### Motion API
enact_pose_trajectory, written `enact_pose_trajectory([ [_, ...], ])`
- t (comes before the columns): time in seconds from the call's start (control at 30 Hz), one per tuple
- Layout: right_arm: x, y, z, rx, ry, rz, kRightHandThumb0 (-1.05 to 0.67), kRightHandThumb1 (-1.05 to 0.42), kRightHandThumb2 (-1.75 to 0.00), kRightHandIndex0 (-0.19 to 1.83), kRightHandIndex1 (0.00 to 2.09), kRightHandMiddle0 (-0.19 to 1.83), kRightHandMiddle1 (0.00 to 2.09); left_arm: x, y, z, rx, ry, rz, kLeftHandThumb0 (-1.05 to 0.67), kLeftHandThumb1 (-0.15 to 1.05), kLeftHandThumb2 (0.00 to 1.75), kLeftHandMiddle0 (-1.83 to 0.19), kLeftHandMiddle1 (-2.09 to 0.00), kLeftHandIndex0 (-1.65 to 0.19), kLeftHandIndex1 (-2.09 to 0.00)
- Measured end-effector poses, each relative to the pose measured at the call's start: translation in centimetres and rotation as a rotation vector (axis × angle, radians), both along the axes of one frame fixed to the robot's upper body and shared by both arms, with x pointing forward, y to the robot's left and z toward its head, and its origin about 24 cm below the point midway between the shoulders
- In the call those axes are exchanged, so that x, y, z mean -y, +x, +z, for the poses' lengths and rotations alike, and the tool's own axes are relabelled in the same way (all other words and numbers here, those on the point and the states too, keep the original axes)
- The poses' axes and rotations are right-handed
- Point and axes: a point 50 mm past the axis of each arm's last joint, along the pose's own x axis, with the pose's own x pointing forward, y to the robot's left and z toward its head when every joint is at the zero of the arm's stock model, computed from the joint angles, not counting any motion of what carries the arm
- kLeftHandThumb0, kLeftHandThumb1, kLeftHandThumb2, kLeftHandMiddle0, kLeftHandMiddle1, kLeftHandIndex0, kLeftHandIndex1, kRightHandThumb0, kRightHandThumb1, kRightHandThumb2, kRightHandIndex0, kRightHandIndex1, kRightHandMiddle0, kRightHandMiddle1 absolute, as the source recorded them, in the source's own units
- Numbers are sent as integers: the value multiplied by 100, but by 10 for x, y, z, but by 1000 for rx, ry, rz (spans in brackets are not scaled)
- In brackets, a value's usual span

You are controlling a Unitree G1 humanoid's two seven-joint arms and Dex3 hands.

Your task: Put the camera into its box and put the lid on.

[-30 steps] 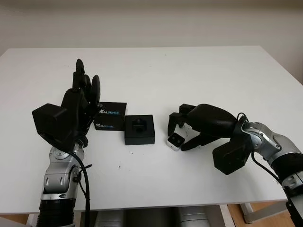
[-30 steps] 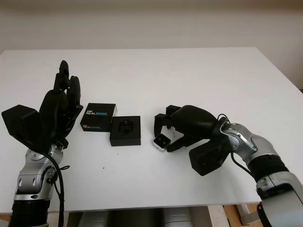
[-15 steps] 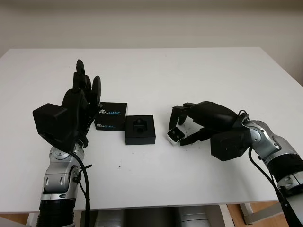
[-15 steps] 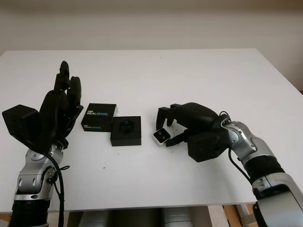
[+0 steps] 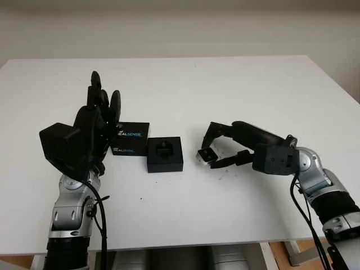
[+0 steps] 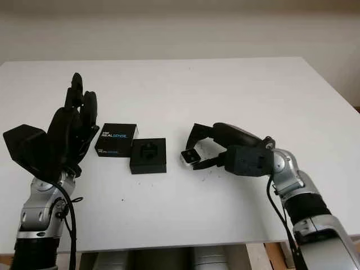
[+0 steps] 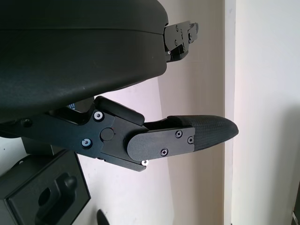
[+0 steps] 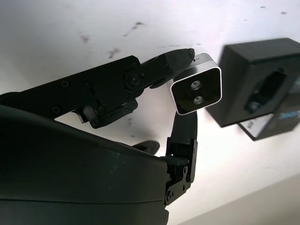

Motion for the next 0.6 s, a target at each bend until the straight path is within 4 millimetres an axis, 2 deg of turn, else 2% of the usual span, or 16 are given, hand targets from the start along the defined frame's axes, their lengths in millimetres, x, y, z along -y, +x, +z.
enact_pose_trajectory([
  [0.33, -16, -4, 20, 117, 158, -61, -47, -105, -14, 18, 5, 26, 169, 0, 0, 0, -4, 0, 2, -72, 105, 54, 19, 0, 19, 0],
  [0.6, -38, -8, 35, 212, 225, -83, -45, -105, -15, 16, 5, 23, 178, 1, 0, -1, -6, -5, 5, -71, 105, 55, 19, 0, 19, 0],
])
